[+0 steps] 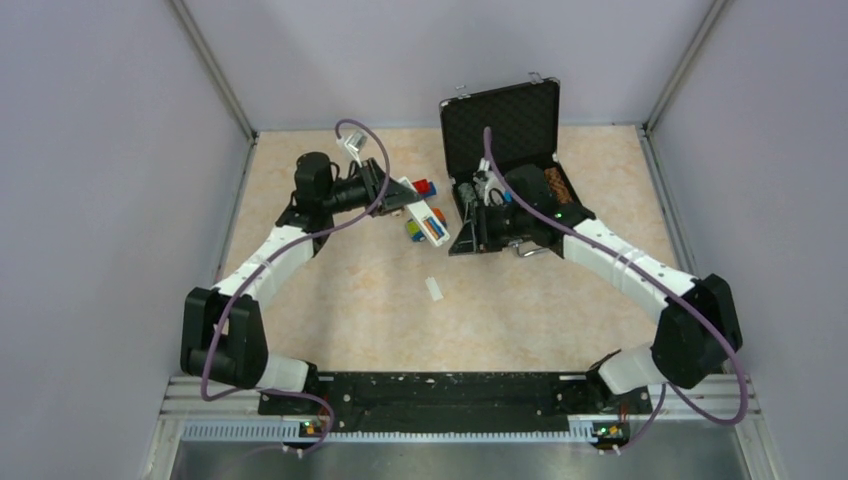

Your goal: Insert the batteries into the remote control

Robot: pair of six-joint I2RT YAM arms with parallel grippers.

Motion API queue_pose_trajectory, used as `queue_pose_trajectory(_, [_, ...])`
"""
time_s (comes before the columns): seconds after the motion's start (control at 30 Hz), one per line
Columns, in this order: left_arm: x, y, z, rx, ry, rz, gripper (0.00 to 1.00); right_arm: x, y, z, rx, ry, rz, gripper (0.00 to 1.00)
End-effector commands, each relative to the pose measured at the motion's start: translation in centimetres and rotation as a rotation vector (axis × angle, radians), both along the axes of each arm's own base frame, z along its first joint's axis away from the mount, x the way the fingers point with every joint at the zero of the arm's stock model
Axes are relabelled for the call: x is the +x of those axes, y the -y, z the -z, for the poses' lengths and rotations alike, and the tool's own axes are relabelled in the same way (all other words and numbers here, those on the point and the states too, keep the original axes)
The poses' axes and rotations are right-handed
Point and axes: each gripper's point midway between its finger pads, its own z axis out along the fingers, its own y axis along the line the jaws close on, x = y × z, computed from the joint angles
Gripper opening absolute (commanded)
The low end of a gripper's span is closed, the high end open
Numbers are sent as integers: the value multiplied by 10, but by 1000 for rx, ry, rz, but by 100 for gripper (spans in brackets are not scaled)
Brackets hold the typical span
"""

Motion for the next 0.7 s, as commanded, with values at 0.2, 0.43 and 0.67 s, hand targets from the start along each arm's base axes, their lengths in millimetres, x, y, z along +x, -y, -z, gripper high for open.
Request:
queue_pose_trajectory(0.2, [36, -12, -93, -201, 36, -258, 0, 29, 0, -130, 390, 249, 183, 71])
queue_pose_trajectory(0.43, [37, -19, -116, -291, 10, -320, 0, 49, 4, -146, 505, 184, 368, 82])
queue_pose_trajectory(0.67, [29, -21, -123, -356, -24, -317, 0, 63, 3, -157, 678, 122, 471, 84])
